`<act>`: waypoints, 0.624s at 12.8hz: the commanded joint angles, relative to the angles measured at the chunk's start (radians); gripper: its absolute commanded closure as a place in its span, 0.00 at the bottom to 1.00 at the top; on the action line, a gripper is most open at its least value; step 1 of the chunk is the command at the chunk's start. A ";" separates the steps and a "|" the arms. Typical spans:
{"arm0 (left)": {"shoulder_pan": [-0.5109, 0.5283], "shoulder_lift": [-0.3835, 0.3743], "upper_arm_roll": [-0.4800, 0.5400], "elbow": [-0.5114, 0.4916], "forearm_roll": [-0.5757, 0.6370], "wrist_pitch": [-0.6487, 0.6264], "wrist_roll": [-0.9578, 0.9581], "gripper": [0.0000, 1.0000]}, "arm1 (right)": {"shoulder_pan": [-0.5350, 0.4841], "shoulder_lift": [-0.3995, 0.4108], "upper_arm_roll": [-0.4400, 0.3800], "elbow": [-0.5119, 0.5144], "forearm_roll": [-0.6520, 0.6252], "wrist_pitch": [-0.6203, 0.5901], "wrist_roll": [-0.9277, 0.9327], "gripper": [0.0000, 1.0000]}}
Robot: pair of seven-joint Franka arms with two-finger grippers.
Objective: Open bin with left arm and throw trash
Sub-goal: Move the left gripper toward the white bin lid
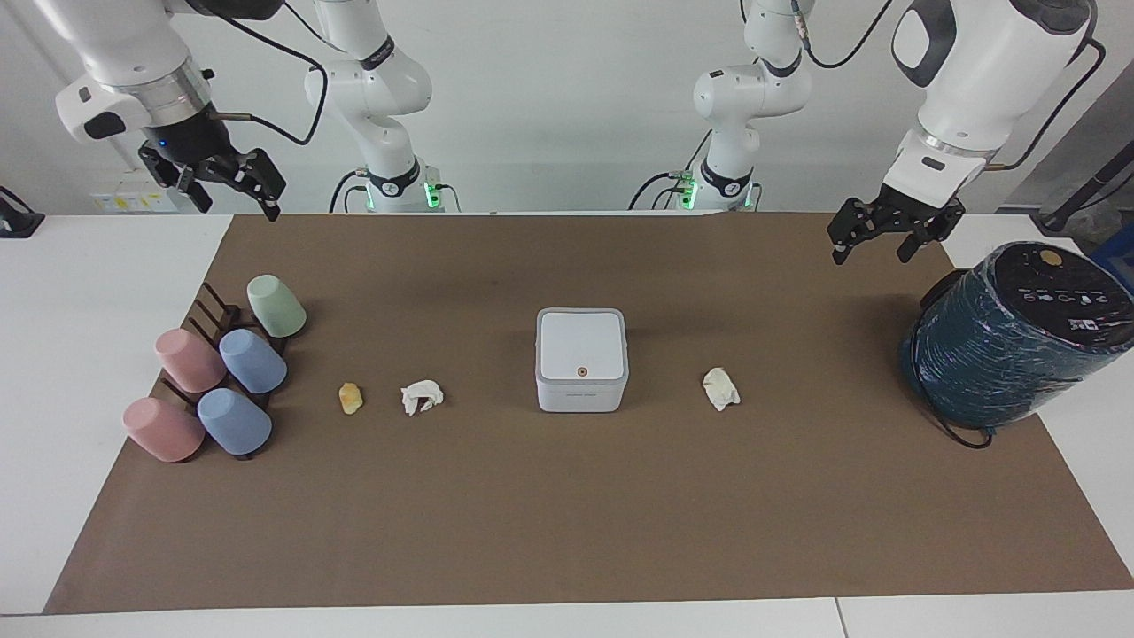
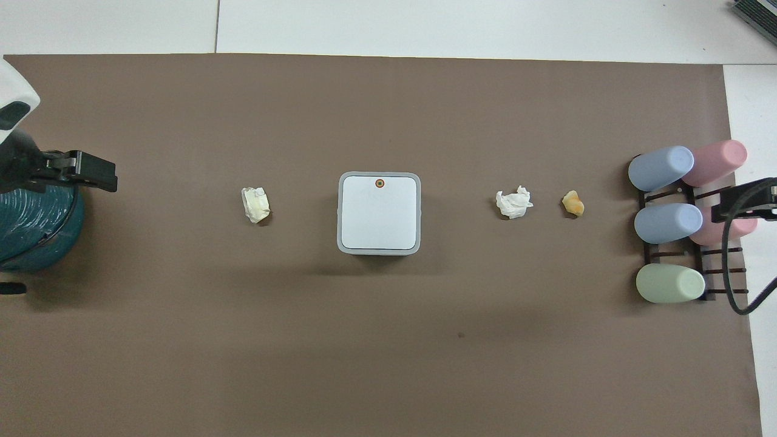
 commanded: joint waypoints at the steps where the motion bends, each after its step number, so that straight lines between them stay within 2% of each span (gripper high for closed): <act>1: 0.005 -0.024 0.001 -0.020 -0.007 0.006 0.014 0.00 | -0.002 -0.023 0.003 -0.026 -0.011 0.005 -0.013 0.00; 8: 0.004 -0.029 0.001 -0.036 -0.008 0.000 0.011 0.00 | -0.002 -0.034 0.003 -0.051 -0.011 0.007 -0.018 0.00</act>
